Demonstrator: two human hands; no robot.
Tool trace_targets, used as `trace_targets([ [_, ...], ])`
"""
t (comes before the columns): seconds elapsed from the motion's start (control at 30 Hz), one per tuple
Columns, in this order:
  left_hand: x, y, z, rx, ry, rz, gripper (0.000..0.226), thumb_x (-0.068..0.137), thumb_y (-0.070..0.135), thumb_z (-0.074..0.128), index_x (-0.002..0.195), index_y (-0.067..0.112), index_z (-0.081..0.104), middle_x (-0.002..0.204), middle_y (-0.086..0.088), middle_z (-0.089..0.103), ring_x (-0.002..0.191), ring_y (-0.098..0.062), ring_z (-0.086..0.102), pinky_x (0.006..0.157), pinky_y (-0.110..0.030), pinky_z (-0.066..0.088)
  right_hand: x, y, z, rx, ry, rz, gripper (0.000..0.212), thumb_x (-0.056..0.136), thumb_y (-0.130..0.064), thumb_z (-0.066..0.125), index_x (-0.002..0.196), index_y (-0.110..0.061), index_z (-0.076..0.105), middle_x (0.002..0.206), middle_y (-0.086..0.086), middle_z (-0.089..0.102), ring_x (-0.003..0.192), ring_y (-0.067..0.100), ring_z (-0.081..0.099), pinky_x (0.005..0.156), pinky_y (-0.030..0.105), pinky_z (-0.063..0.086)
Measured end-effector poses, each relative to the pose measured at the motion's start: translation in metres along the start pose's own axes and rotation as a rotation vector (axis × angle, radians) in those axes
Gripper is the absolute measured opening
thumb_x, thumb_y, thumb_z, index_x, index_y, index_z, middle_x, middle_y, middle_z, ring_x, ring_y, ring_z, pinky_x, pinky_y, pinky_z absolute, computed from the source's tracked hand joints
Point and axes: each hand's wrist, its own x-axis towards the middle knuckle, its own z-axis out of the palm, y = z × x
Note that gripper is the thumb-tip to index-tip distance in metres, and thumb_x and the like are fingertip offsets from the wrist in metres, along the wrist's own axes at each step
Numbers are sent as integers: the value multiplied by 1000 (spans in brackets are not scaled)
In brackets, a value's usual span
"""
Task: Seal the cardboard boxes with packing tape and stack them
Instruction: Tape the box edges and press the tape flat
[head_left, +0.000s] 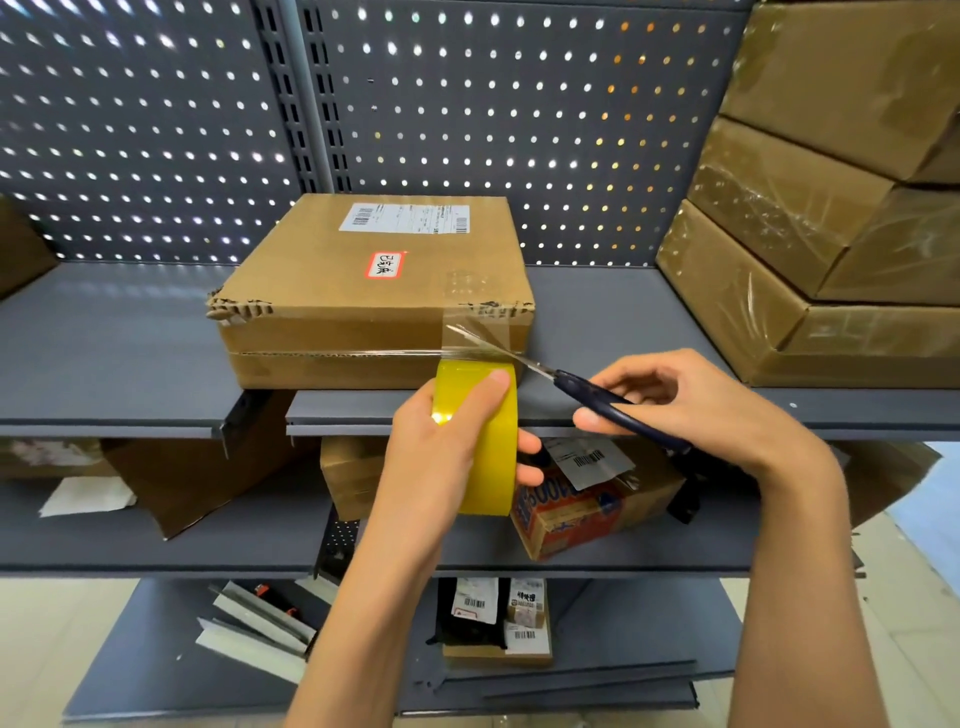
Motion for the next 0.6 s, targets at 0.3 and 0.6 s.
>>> trace_targets([
  [0.3,-2,-1,0,-13,1,11,16,92,29,56,97,14,58,59,-8,68,46,-21,63,46,-25,53,5,-6,-4,-56,-4,-15,33,57,-55,77,80,-32,76,79,5,70,72,16,57,68,28,38],
  [0.6,-1,-2,0,-6,1,13,16,92,29,55,98,14,58,60,-8,68,46,-20,63,48,-28,53,5,-6,-10,-133,37,-91,39,54,-54,78,81,-26,77,75,-3,73,79,22,67,67,31,46],
])
